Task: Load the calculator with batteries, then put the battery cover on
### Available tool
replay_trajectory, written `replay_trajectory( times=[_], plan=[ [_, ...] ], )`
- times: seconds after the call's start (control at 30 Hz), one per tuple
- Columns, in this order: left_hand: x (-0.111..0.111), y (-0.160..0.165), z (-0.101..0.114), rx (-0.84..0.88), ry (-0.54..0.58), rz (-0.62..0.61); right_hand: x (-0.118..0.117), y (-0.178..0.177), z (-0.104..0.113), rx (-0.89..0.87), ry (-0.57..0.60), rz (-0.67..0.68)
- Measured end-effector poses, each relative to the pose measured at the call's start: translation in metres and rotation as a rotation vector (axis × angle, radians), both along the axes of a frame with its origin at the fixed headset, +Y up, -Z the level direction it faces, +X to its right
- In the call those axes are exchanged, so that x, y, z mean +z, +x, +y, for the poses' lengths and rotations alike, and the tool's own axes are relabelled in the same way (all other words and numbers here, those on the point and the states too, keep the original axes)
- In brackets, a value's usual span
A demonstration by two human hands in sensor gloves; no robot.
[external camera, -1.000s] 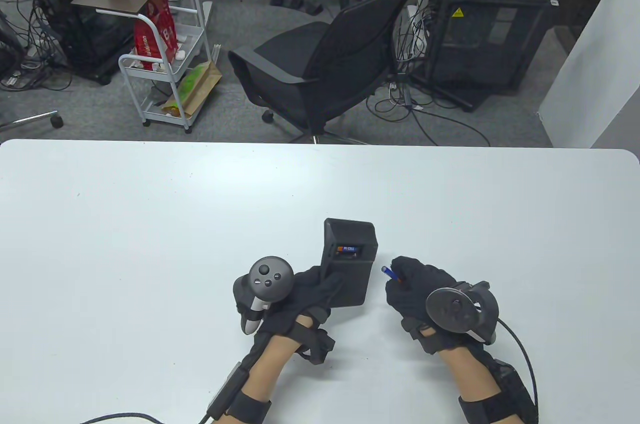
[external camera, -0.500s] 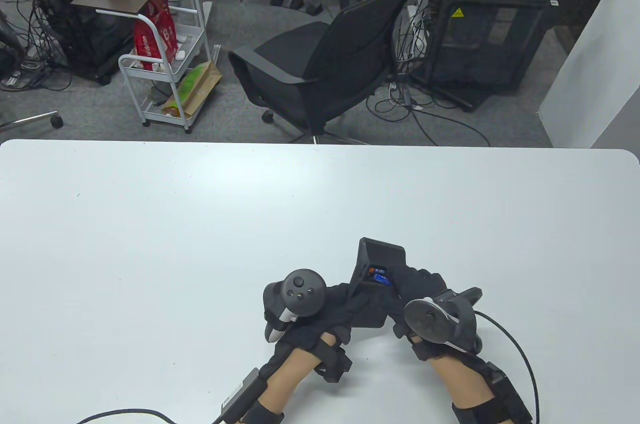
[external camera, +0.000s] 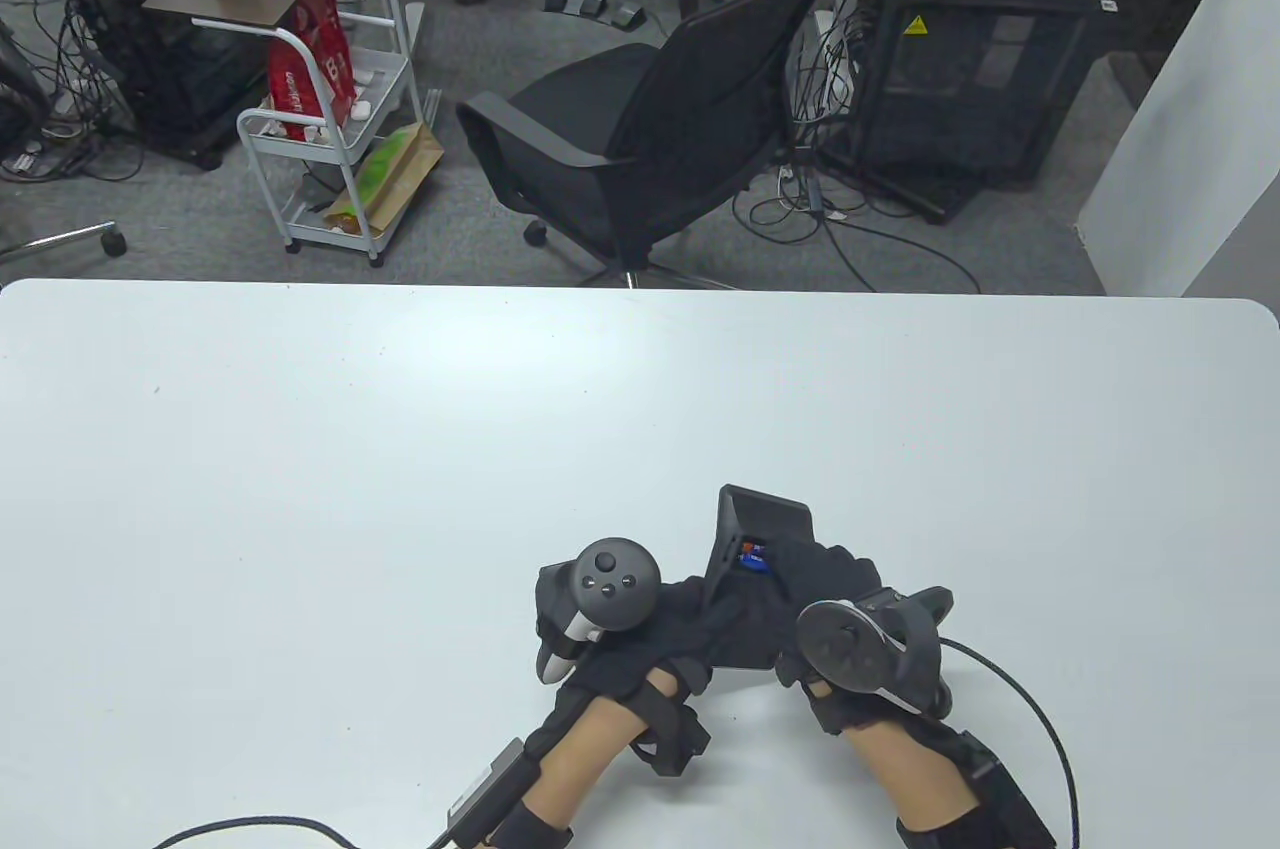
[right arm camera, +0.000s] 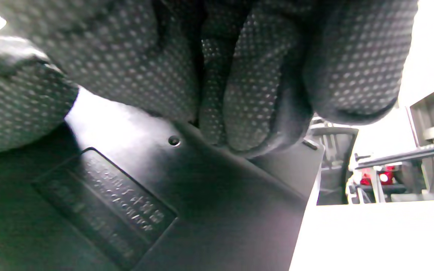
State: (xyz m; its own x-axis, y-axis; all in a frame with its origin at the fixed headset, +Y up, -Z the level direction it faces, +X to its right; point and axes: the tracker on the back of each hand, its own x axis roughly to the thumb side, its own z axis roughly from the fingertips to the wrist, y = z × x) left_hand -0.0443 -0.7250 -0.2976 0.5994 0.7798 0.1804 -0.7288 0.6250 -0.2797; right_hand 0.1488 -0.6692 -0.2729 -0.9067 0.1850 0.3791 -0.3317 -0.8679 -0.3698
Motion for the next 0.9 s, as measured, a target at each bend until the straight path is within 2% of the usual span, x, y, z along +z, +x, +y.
replay_trajectory(
  times=[0.13, 0.3, 0.43, 0.6, 0.9],
  plan=[
    [0.001, 0.001, 0.001, 0.037, 0.007, -0.008, 0.000, 0.001, -0.001, -0.052, -0.002, -0.018],
    [0.002, 0.001, 0.005, 0.051, 0.026, -0.004, 0.005, -0.001, -0.001, -0.075, 0.056, -0.055],
    [0.001, 0.000, 0.004, 0.083, 0.007, -0.014, 0.010, -0.005, -0.002, -0.039, 0.173, -0.096],
    [0.001, 0.000, 0.004, 0.123, -0.003, -0.012, 0.011, -0.006, -0.006, -0.019, 0.224, -0.107],
    [0.000, -0.003, 0.009, 0.137, 0.015, -0.015, 0.008, -0.002, -0.007, -0.065, 0.213, -0.098]
  ],
)
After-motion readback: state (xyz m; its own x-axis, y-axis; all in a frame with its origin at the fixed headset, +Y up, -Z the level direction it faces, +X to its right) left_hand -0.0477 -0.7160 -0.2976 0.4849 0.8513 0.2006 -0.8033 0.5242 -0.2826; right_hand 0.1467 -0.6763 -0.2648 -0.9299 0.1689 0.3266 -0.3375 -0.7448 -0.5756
